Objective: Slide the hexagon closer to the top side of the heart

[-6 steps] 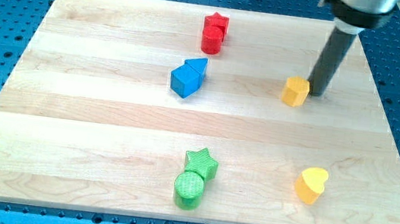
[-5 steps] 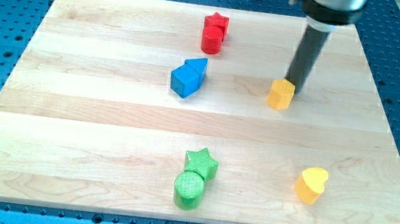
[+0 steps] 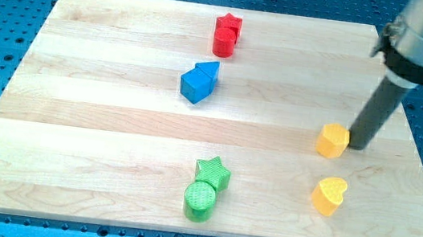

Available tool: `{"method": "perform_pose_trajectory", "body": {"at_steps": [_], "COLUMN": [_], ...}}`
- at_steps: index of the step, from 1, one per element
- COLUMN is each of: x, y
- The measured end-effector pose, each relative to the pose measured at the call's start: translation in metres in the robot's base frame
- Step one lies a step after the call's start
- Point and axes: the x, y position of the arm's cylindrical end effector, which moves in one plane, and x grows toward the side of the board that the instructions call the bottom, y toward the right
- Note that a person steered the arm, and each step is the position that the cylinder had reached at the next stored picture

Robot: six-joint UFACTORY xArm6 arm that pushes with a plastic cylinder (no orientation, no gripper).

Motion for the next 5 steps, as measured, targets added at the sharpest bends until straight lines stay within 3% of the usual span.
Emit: {"method": "perform_pose_trajectory", "body": {"at_steps": [1,3,5], "x": [-0.020,0.003,-0.003], "y": [-0.020,-0.039,-0.044]}}
